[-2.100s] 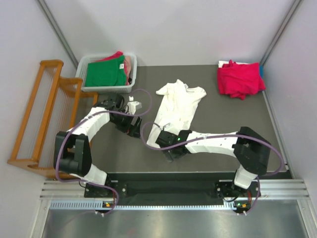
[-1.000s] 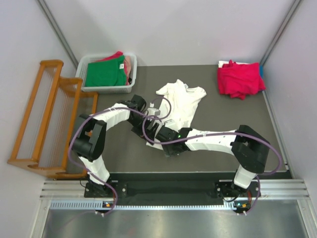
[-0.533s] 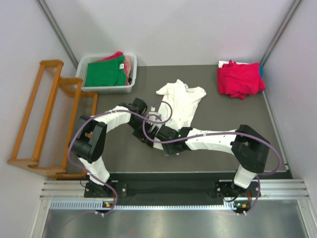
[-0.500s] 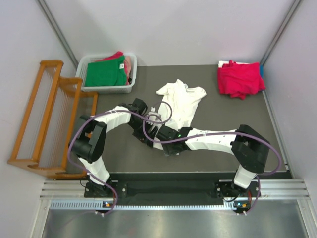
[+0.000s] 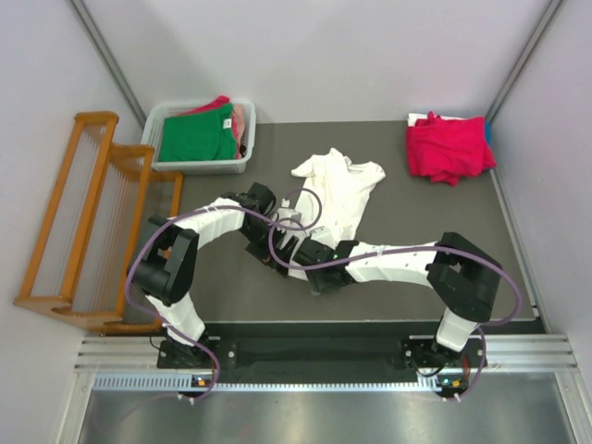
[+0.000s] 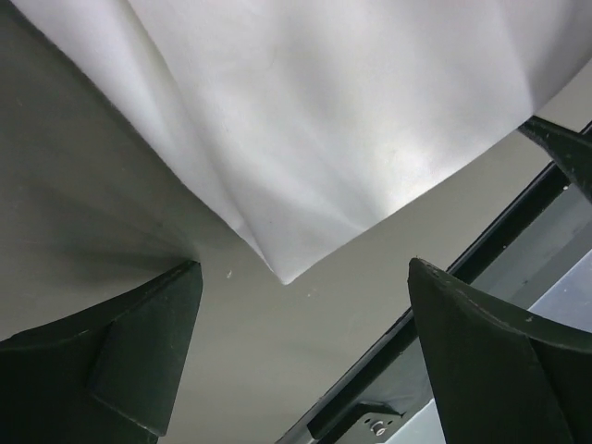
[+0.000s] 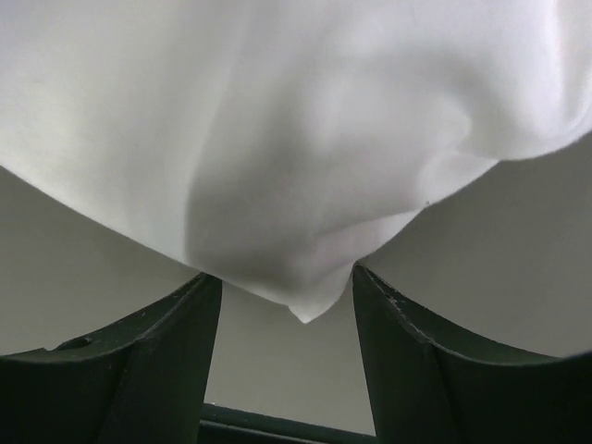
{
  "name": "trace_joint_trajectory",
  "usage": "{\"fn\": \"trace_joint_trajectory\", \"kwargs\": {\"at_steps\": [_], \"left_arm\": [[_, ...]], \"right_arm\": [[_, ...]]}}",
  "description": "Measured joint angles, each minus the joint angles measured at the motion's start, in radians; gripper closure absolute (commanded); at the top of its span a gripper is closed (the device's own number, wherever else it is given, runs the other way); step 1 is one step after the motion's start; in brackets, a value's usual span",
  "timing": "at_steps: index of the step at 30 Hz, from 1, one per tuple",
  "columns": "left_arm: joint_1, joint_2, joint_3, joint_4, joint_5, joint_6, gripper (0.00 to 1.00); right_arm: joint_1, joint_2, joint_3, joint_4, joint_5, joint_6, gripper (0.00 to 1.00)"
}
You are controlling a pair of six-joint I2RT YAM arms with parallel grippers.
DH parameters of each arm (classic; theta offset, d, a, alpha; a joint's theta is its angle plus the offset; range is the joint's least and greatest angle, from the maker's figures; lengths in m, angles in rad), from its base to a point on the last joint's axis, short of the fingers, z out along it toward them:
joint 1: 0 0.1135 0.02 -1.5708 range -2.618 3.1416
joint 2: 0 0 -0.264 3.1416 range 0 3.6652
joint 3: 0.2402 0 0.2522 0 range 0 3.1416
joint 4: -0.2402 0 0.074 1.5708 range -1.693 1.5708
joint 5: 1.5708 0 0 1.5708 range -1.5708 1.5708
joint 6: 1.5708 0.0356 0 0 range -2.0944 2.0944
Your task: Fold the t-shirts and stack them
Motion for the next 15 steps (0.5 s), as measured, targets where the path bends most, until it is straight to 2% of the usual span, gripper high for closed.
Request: {"fn": "trace_joint_trajectory", "kwargs": {"at_steps": [1,2,4,5,7,15], "left_arm": [[0.000,0.000,0.001,0.000,-0.001,-0.001,0.03],[0.000,0.000,0.002,0.000,-0.001,-0.003,0.13],[0.000,0.000,0.002,0.000,-0.002,-0.005,0.24],[0.000,0.000,0.002,0.002,-0.003,-0.003,0.33],[0.000,0.000,0.002,0.001,-0.003,-0.002,0.39],[-0.009,0.000,0.002,0.002,-0.003,0.002,0.48]], "right_arm": [[0.000,0.000,-0.005,-0.001,0.000,0.000,0.41],[0.000,0.000,-0.008,-0.002,-0.001,0.005,0.42],[0.000,-0.001,-0.008,-0.001,-0.001,0.007,0.43],[0.000,-0.002,-0.009,0.000,-0.002,0.008,0.43],[0.000,-0.004,-0.013,0.003,-0.002,0.011,0.43],[0.000,-0.011,-0.020,0.001,0.000,0.011,0.44]]}}
